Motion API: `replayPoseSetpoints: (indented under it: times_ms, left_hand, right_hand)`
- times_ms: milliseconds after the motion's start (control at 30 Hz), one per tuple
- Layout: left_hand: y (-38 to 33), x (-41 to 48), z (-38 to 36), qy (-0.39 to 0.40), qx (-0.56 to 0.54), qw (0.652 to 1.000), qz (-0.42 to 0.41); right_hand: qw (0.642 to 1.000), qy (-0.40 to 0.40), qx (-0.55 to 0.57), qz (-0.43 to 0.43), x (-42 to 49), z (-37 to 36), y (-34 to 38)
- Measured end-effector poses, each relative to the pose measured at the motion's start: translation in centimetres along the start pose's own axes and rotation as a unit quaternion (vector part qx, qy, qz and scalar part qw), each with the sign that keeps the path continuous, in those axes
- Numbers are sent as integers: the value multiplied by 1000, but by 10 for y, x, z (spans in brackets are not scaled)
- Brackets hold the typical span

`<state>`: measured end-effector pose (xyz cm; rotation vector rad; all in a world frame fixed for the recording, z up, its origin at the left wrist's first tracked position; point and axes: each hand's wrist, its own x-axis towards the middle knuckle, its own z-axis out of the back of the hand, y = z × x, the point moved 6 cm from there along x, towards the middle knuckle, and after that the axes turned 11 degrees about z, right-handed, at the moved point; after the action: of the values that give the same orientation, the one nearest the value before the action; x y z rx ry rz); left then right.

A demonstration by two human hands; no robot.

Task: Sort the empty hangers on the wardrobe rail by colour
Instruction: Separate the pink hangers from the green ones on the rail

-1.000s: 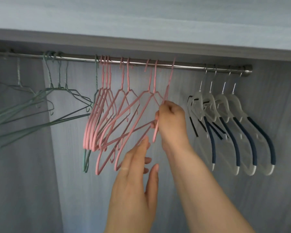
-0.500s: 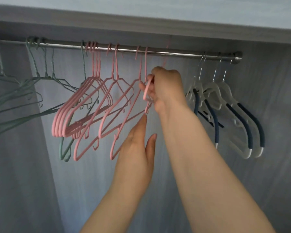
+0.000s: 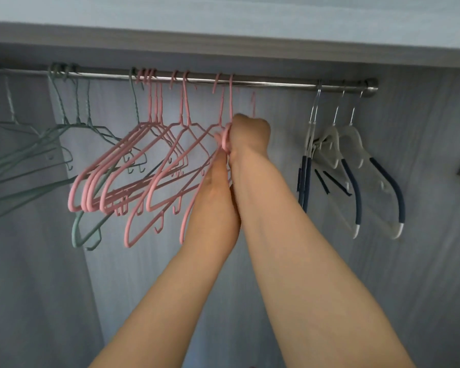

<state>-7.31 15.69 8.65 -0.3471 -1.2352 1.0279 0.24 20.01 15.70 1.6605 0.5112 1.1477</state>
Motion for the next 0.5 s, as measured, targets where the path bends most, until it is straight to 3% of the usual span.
replayPoseSetpoints:
  times_ms: [67, 167, 367, 500]
  left_hand:
    - [2, -1, 3, 8, 29, 999, -11]
    - [24, -10, -3, 52, -15, 997, 52]
    - [61, -36, -26, 95, -28, 993, 67]
    - [104, -51, -28, 87, -187, 963, 171]
  right_hand:
    - [996, -18, 90, -14, -2, 4, -20]
    - [993, -43, 96, -52, -20, 16, -69]
    - [986, 150, 44, -57, -54, 17, -136]
    - [982, 165, -95, -15, -53, 72, -185]
